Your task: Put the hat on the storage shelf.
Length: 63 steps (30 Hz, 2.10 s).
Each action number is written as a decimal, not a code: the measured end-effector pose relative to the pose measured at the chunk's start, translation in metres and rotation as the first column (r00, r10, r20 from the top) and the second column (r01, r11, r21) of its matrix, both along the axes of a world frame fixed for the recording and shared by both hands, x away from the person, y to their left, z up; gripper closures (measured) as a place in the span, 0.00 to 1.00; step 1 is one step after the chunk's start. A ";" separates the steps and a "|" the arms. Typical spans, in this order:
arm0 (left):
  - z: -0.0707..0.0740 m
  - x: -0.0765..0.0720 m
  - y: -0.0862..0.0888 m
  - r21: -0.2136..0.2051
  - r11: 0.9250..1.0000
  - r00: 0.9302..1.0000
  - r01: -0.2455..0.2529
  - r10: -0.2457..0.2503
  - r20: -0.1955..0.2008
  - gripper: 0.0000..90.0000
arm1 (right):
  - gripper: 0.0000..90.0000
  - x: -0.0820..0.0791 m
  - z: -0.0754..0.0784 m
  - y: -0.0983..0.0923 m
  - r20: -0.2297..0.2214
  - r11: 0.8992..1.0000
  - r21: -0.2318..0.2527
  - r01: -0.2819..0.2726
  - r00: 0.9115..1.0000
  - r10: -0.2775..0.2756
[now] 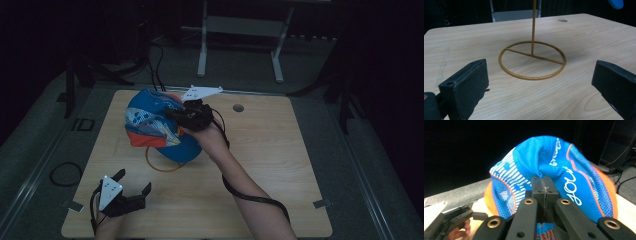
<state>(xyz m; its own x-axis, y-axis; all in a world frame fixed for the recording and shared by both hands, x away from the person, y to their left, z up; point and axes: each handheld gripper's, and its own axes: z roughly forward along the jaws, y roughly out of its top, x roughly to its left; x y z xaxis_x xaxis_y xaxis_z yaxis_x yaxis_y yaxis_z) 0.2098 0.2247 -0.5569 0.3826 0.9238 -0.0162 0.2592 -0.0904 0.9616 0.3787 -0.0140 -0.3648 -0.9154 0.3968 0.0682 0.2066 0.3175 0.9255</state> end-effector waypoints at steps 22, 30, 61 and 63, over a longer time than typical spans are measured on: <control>-0.002 0.002 0.001 -0.013 1.000 1.000 0.015 -0.015 -0.018 0.02 | 1.00 -0.008 -0.008 0.012 -0.002 0.999 -0.011 -0.034 0.999 0.034; -0.002 0.003 0.001 -0.016 1.000 1.000 0.017 -0.017 -0.020 0.02 | 0.93 -0.005 -0.001 0.008 0.003 0.999 0.031 -0.020 1.000 0.020; -0.003 0.004 0.001 -0.018 1.000 0.999 0.025 -0.025 -0.022 0.02 | 0.59 -0.024 -0.005 -0.008 0.026 0.996 0.038 -0.080 0.997 0.079; -0.003 0.004 0.001 -0.019 0.999 0.999 0.026 -0.026 -0.022 0.02 | 0.53 -0.027 -0.006 -0.012 0.037 0.995 0.034 -0.091 0.995 0.090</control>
